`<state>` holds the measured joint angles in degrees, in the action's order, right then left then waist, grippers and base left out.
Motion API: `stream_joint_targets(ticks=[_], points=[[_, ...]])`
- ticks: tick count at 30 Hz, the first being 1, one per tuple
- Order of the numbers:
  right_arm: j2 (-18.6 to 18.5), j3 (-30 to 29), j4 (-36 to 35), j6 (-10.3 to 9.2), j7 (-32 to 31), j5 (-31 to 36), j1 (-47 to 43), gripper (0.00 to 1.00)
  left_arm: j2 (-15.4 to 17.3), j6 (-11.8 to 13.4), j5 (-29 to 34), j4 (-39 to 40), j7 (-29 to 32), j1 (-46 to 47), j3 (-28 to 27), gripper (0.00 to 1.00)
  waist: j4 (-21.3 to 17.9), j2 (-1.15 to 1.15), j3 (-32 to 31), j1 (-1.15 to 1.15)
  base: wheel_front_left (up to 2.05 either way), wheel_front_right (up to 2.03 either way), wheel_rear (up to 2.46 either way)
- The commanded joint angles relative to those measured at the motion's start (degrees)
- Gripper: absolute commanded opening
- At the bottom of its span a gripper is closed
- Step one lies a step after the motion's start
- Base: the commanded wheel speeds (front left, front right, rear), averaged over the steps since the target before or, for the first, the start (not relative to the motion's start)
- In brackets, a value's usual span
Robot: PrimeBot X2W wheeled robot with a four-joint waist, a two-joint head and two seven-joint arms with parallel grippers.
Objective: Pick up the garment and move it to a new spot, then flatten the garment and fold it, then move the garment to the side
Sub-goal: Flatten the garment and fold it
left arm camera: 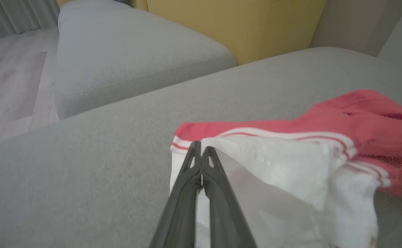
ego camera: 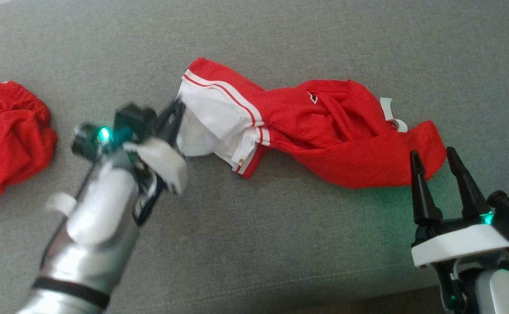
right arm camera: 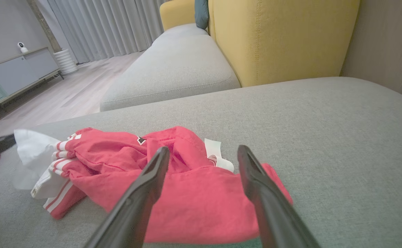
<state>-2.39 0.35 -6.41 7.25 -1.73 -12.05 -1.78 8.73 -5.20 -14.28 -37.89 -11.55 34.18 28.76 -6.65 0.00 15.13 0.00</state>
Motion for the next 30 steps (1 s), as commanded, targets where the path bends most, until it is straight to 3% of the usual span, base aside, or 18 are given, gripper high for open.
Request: stream_joint_targets(ticks=[1,6,17,19,20,25,30], points=[[-0.49,1.50,-1.46,0.24,0.83,-0.54,1.88,1.00,2.33,0.06,0.41,2.64,-0.60,5.35,-2.40,0.00,-0.57,0.00,0.61,0.00,0.00,0.00,0.00],[-0.49,3.28,0.38,0.24,2.72,-2.38,3.67,1.00,7.15,-1.33,0.91,2.68,3.53,17.99,-2.74,0.00,-4.09,0.00,3.36,0.00,0.00,0.00,0.00],[-0.49,7.66,4.27,0.24,5.71,-4.59,7.42,1.00,10.35,-2.25,-4.27,-9.12,9.80,30.40,2.09,0.00,-10.29,0.00,7.25,0.00,0.00,0.00,0.00],[-0.49,8.28,4.98,0.24,6.26,-4.82,8.12,1.00,10.63,-2.26,-7.03,-11.43,10.24,30.78,3.87,0.41,-10.99,0.00,7.66,0.00,0.00,0.00,0.00],[-0.49,8.43,5.32,0.24,6.51,-4.86,8.37,1.00,10.74,-2.26,-8.79,-12.49,10.18,30.75,4.27,1.00,-11.16,0.00,7.75,0.00,0.00,0.00,0.00],[-0.49,8.38,6.29,0.24,6.87,-4.10,9.20,1.00,11.53,-2.27,-14.35,-15.73,6.53,29.34,5.16,1.00,-10.42,0.00,7.60,0.00,0.00,0.00,0.00],[-0.49,7.25,6.26,0.24,6.15,-2.48,9.39,1.00,11.43,-1.78,-16.04,-17.73,0.29,24.95,4.22,1.00,-7.74,0.00,5.88,0.00,0.00,0.00,0.00]])
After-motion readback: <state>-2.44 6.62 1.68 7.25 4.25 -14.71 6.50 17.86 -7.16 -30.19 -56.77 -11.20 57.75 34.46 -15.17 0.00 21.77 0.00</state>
